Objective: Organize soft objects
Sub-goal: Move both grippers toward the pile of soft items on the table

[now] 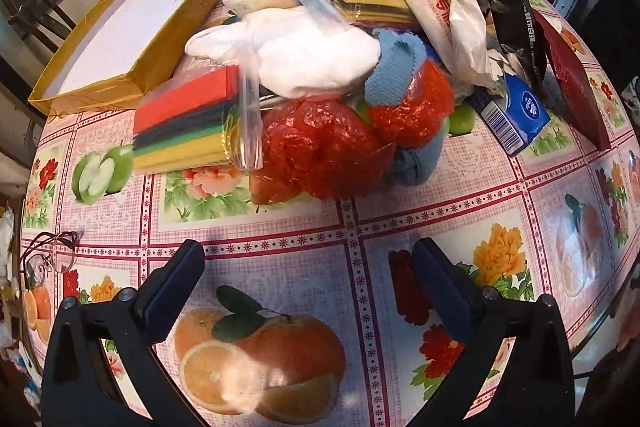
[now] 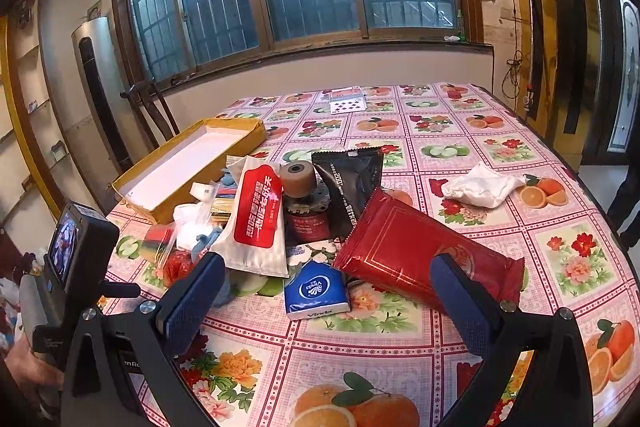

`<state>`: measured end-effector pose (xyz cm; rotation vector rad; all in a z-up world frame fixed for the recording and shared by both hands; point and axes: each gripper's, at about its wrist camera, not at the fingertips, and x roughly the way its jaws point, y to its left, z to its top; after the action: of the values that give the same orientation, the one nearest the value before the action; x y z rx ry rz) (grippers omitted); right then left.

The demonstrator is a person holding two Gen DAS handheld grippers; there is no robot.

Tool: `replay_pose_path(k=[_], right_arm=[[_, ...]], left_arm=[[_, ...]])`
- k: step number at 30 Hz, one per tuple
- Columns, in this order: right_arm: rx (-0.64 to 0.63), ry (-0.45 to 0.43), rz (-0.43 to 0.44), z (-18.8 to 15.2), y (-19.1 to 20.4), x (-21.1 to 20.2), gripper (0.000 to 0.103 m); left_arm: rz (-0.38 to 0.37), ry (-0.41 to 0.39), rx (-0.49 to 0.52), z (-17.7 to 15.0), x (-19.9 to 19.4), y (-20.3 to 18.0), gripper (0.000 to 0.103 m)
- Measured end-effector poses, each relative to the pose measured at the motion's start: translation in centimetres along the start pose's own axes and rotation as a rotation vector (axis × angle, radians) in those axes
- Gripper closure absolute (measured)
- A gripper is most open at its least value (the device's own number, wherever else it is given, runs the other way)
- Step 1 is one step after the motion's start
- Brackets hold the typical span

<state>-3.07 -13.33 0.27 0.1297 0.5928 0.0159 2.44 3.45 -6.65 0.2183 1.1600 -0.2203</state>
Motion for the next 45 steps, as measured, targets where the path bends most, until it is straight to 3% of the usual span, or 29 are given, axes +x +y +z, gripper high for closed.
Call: replay_pose_path(k=[7,9,13,17,20,23,27,31,35,45], right_arm=[[-0.004,-0.003,0.006,0.1,0.2,-0.1,0.0],[-0.004,-0.004,0.01,0.0,0.3,-0.1,0.0],[-0.003,-0.005,0.015,0.0,0.3,-0.1,0.0],[-0.005,-0.003,0.026,0.1,0.5,0.1,0.0],[-0.022,-0.002,0.019,0.1,1.0,0.3,0.0],[-0.034,0.004,0.007,0.0,1.0,0.5,0.0],[-0.06,0.029,0.022,-0.2,1.1,1.2,0.0],[-0.096,0.082,0.051,-0.6,2.0,2.1,0.0],[-0.16,0.143,0.101,-1.1,4.3,3.3,0.0],[-0.219,0.242,0.084,-2.4,7.7,7.1,0.004]], left_arm=[[0.026,0.002,-0.004,0.0,-0.1,1.4,0.0],[0.095,-0.024,-0.006,0.0,-0.4,1.6,0.0],[0.093,-0.151,-0.04,-0.8,-2.6,2.3,0.0],[0.117,-0.347,0.083,-2.7,-5.2,1.7,0.0],[0.039,-0.283,0.041,-1.5,-4.6,3.0,0.0],[0.077,-0.253,-0.008,-1.4,-4.4,3.2,0.0],[0.007,-0.214,-0.092,-0.3,-3.9,3.9,0.0],[0.007,-0.248,-0.154,0.5,-4.3,4.7,0.0],[0.007,-0.228,-0.188,2.2,-3.1,5.2,0.0],[-0.026,-0.216,-0.14,2.1,-2.4,5.2,0.0]])
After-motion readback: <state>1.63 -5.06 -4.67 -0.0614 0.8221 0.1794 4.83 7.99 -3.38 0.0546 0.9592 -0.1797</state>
